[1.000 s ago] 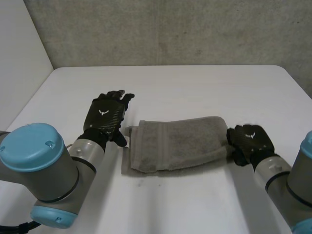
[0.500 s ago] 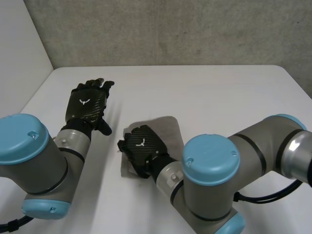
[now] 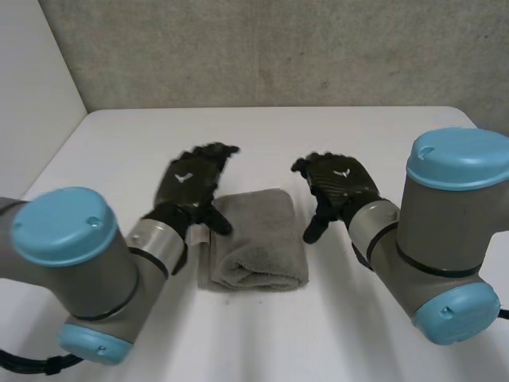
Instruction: Fold the laundry
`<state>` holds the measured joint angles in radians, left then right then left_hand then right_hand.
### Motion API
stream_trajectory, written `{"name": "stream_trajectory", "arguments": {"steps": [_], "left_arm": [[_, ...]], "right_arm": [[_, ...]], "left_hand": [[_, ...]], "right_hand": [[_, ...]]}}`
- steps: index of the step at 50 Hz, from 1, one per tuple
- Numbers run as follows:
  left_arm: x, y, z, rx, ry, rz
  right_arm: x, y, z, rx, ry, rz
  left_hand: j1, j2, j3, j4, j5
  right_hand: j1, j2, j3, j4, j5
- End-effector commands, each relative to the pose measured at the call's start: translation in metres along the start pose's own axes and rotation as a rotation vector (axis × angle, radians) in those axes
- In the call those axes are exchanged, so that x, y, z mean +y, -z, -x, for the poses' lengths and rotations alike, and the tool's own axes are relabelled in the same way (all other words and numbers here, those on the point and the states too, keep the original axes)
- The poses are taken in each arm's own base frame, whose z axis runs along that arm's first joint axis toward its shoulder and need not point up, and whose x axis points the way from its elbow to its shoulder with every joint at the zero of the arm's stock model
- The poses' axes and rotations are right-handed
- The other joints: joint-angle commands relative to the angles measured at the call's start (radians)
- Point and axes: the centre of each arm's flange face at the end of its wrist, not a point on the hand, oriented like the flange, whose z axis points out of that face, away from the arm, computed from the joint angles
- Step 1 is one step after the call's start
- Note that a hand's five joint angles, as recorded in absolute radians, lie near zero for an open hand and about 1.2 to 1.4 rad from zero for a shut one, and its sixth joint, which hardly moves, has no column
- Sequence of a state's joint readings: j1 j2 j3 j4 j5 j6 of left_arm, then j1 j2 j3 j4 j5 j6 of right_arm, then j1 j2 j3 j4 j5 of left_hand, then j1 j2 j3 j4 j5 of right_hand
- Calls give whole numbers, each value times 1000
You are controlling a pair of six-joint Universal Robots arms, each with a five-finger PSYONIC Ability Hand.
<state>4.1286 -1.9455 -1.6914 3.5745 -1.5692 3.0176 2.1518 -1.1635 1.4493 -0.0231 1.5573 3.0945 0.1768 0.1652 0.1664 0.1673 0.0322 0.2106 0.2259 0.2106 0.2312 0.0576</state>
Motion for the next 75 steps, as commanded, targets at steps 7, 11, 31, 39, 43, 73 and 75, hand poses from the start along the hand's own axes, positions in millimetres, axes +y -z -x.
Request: {"name": "stream_trajectory", "arguments": {"steps": [7,11,31,39,43,73,75], "left_arm": [[57,-1,-3,17,-56,252],[59,-1,6,3,-134,262],[24,-5,25,-60,-288,187],[-61,1,0,-28,-218,-38],[-111,13,-5,-33,-138,-54],[-178,53,33,-206,-17,6],[-178,54,35,-224,-19,1]], "right_arm": [[51,-22,7,-104,-37,123],[56,-27,11,-131,-34,117],[41,-29,25,-162,2,62],[-47,1,-6,-36,1,-177],[-87,22,-37,123,2,-288],[-116,66,-71,324,64,-214],[-115,65,-70,308,68,-210]], "left_hand": [[-2,9,8,7,-32],[-2,9,8,7,-32],[-2,9,8,7,-32],[-2,10,9,8,-31],[1,13,12,11,-28],[-2,9,8,7,-32],[-2,9,8,7,-32]], "right_hand": [[-36,-51,-36,-57,-58],[-36,-51,-36,-57,-58],[-36,-51,-36,-57,-58],[-36,-51,-36,-57,-58],[-36,-51,-36,-57,-58],[-36,-51,-36,-57,-58],[-36,-51,-36,-57,-58]]}}
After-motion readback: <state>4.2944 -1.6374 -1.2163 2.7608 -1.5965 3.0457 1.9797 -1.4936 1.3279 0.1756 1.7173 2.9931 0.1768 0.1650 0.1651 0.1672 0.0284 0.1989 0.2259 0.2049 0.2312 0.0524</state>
